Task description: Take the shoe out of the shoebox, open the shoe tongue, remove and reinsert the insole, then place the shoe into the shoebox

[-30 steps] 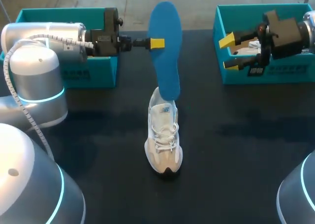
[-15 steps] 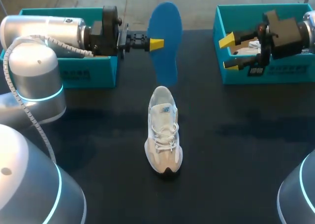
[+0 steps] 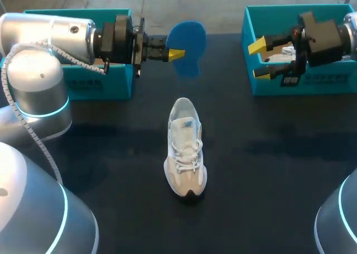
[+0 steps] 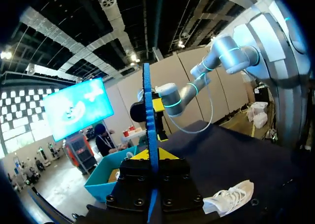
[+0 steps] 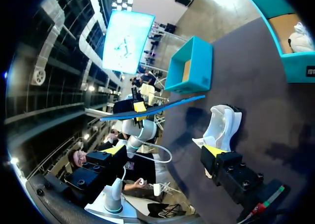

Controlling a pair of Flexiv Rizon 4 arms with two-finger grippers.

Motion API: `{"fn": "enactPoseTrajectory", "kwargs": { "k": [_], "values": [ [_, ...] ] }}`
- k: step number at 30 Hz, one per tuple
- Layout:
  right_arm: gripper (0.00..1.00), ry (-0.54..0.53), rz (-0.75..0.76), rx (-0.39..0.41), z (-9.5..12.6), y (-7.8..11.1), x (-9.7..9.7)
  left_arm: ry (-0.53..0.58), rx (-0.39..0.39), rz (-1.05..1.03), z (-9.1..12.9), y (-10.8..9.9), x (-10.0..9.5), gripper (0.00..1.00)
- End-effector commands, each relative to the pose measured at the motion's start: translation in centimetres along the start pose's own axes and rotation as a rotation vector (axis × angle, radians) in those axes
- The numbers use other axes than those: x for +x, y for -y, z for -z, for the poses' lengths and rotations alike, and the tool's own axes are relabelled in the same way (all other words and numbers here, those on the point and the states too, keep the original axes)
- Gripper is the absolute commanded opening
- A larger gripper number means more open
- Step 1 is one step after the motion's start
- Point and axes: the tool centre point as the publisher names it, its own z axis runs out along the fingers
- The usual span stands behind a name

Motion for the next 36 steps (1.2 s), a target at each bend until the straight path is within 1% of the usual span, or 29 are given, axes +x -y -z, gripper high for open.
{"fn": "enactPoseTrajectory", "kwargs": {
  "k": [1,3,6,8,36],
  "values": [
    [1.00,0.001,0.000,-0.001,-0.2,0.0,0.0,0.041,-0.069,-0.852,-0.1,-0.6,0.1,0.00],
    [1.00,0.001,0.000,-0.001,-0.2,0.0,0.0,0.042,-0.111,-1.071,-0.2,-1.5,-0.1,0.00],
    [1.00,0.001,0.000,-0.001,-0.2,0.0,0.0,0.059,-0.119,-1.212,-0.2,-2.1,-0.4,0.00],
    [1.00,0.001,0.000,-0.001,-0.2,0.0,0.0,0.094,-0.122,-1.295,-0.2,-2.2,-0.7,0.00],
    [1.00,0.003,0.002,-0.002,-0.1,-0.1,0.1,0.105,-0.121,-1.292,-0.3,-2.2,-0.8,0.00]
  ]
}}
